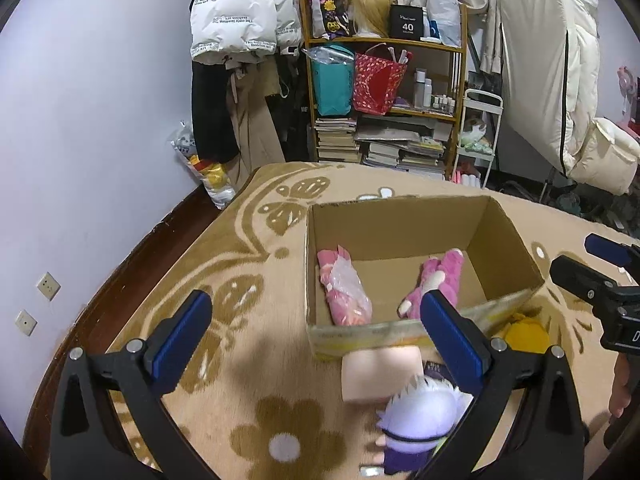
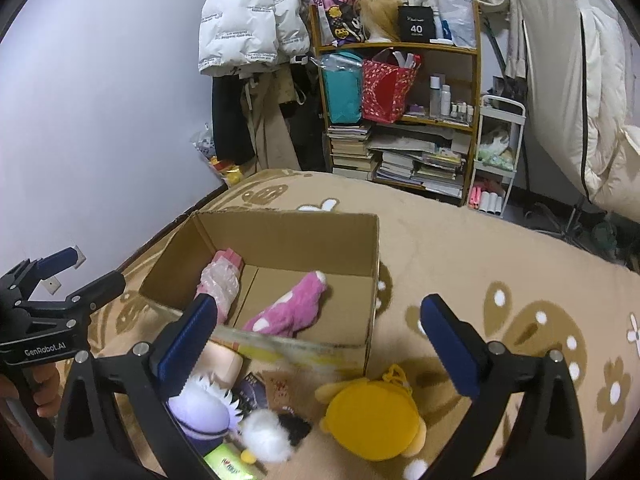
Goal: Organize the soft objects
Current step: 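Grasp the purple-haired doll with the left tool while the right tool grasps the white-and-black plush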
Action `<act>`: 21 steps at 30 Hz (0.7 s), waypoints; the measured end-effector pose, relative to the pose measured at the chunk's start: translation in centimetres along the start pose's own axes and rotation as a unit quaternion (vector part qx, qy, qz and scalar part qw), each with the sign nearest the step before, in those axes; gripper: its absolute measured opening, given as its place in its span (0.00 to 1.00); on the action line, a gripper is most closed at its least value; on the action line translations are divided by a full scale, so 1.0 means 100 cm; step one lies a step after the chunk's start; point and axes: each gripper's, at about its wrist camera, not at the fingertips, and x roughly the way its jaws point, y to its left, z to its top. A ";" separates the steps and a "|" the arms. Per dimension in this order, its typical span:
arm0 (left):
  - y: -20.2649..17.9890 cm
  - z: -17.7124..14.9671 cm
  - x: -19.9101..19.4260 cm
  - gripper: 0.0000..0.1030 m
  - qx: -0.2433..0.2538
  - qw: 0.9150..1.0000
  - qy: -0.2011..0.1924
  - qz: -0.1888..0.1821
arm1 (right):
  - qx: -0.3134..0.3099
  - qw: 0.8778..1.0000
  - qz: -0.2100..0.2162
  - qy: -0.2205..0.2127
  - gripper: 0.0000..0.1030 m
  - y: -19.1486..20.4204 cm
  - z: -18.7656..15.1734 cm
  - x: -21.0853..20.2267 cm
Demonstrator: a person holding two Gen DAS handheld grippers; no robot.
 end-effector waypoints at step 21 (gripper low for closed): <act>-0.014 -0.045 0.000 0.99 0.009 0.996 0.082 -0.037 | 0.034 0.998 0.032 0.050 1.00 0.022 -0.069 -0.019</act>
